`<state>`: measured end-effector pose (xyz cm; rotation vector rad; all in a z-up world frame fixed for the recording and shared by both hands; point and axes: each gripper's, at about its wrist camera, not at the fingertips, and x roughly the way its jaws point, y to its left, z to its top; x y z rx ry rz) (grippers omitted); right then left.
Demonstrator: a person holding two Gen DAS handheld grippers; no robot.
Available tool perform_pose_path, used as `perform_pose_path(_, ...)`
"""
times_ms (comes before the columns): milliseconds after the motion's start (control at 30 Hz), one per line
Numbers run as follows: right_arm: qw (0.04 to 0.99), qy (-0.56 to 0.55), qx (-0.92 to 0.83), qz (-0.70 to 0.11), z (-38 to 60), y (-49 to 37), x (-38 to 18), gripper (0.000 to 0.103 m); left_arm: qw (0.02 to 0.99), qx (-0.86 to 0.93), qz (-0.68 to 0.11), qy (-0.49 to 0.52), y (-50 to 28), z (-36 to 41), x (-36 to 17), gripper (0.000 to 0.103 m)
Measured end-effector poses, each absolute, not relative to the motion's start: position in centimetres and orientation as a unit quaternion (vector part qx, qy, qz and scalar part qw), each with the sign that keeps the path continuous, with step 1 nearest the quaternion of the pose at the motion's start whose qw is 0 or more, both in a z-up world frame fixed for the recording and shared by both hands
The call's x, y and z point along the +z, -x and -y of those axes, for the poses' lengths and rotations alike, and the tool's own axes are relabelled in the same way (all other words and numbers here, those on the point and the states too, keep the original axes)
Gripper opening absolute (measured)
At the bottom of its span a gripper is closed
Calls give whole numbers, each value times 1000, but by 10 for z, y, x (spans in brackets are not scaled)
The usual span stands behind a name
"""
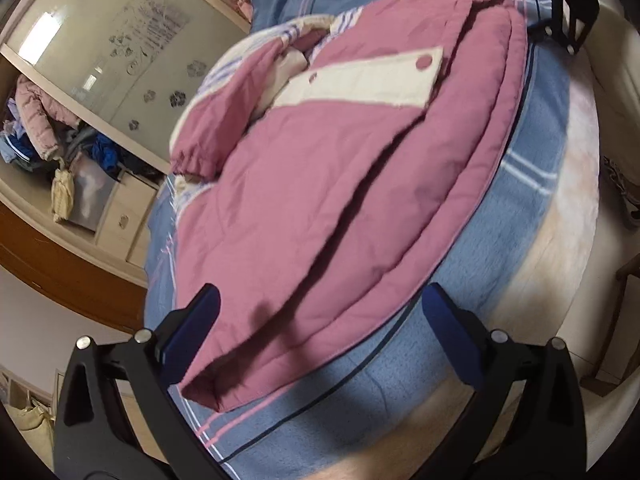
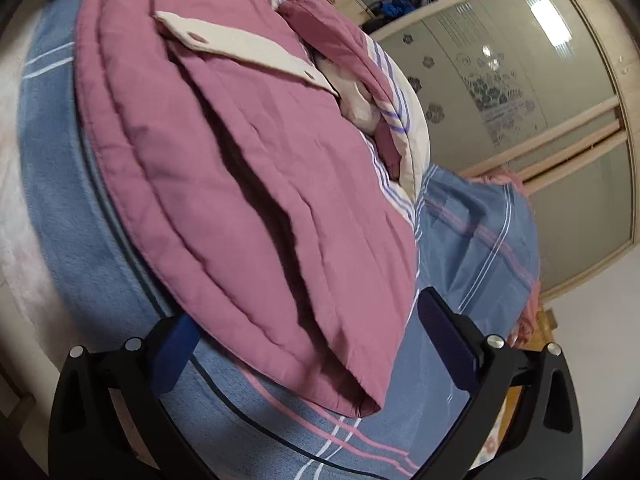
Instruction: Fold large clothes
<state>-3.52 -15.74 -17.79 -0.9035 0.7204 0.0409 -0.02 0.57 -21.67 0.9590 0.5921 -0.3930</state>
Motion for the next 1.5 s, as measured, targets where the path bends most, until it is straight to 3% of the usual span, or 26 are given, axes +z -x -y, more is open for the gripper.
perform_pose_path(233,838,430,7,-337,153,28,-183,102,826,-170,-265,-467,-10,0,-227,101)
perform_pose_path(533,859,419,-43,-290,143,10,-177,102,859,-63,-156,-483,-36,18,-219,101)
perform_pose_path(733,882,374,-46,-284,146,-9,-179,102,874,-26,-126,-468,-50,25,-220,100)
perform_pose_path(867,904,291,-26,-313,162,-23,-176,101,887,-32,-139,-439,-53,23,-222,81)
perform_pose_path(933,908,266,-16,-322,164,-26,-176,92,880,-32,-148,-450,-53,28,-228,47)
perform_pose_path(967,909,261,-9,-326,162,-27,-176,80,873,-30,-149,-464,-53,33,-233,38)
perform_pose_path(1000,907,262,-4,-329,159,-28,-176,62,867,-28,-149,-475,-53,37,-237,30)
perform_pose_path(1100,897,298,-19,-325,142,-27,-179,23,865,-24,-150,-479,-51,40,-240,22)
perform_pose_path(1200,894,320,-35,-311,134,-25,-180,13,874,-23,-151,-461,-50,37,-232,19)
perform_pose_path(1500,902,299,-18,-309,147,-28,-154,11,883,-22,-119,-453,-47,40,-207,14)
